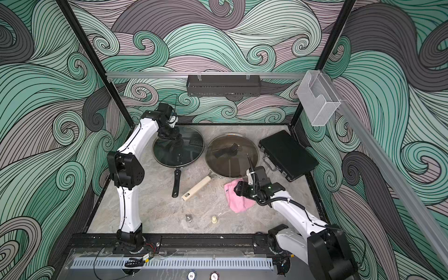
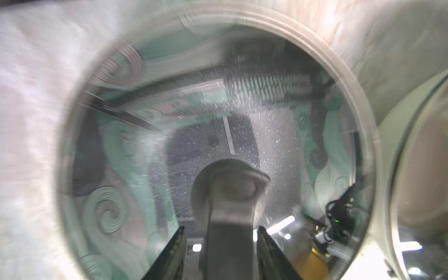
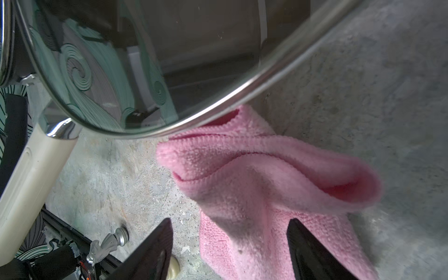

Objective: Wipe the pot lid with a cloth
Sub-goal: Place the pot lid on the cooking pot, then reset both arms

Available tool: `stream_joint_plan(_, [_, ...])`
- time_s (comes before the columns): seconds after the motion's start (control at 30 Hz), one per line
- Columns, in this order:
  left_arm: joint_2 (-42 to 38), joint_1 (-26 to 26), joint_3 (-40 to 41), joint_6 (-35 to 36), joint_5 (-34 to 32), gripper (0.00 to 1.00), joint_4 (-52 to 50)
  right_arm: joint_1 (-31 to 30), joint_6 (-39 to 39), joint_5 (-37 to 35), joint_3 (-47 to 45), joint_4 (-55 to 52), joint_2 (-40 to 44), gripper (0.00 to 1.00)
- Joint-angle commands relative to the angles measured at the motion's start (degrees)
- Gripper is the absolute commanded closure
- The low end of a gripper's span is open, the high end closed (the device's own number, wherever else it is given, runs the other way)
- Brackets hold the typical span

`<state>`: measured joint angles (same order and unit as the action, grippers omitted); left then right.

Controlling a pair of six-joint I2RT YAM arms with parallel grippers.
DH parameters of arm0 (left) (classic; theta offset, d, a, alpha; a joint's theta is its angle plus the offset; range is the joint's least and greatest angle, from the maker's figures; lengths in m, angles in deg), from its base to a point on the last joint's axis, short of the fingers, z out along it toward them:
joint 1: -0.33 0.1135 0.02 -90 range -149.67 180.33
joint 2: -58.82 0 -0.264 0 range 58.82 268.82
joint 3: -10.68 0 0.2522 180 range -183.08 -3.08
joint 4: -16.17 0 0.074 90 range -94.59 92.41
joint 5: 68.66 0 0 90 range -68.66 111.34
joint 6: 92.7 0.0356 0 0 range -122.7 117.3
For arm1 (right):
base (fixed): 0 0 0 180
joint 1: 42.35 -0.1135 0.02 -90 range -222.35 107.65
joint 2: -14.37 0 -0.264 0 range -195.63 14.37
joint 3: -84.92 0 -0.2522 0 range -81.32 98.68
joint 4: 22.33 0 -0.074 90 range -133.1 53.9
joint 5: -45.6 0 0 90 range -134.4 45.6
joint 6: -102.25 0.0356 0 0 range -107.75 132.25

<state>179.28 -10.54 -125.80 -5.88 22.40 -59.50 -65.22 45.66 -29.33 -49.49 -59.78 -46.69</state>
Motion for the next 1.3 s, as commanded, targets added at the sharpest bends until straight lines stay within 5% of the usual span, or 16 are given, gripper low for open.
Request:
stream_joint_plan(0.0, [-9.07, 0.46, 3.28, -3.49, -2.94, 0.51, 5.42, -0.18, -0.56, -5.83, 3.24, -3.5, 3.47, 0.24])
stream_joint_plan(0.2, [-28.01, 0.44, 27.08, -5.78, -9.71, 0.47, 23.64, 0.24, -6.79, -18.58, 8.33, -2.86, 6.1, 0.19])
stream_joint_plan(0.33, [-42.06, 0.69, 44.69, -7.88, -15.54, 0.15, 34.5, 1.36, -12.65, -28.81, 9.78, 3.68, 3.7, 0.14])
stream_joint_plan(0.5, [-49.04, 1.11, 55.83, -8.54, -22.33, 0.11, 35.1, 4.18, -18.68, -36.64, 8.61, 16.45, -2.03, 0.11])
stream_joint_plan(0.63, [-52.38, 1.12, 66.31, -10.79, -34.61, 0.11, 39.84, 5.75, -23.26, -44.16, 4.75, 28.49, -5.72, 0.1])
stream_joint_plan(0.8, [-53.91, 1.14, 79.27, -5.79, -36.61, 0.11, 54.72, 7.84, -29.67, -46.91, -2.48, 44.13, -8.39, 0.09])
stream_joint_plan(0.97, [-49.11, 1.29, 80.9, -5.71, -41.49, 0.11, 56.98, 10.81, -34.28, -46.08, -5.24, 53.78, -13.74, 0.08])
stream_joint_plan(1.27, [-41.39, 2.68, 88.47, 0.12, -36.83, 0.11, 77.73, 15.71, -34.05, -40.7, -7.48, 68.48, -24.03, 0.07])
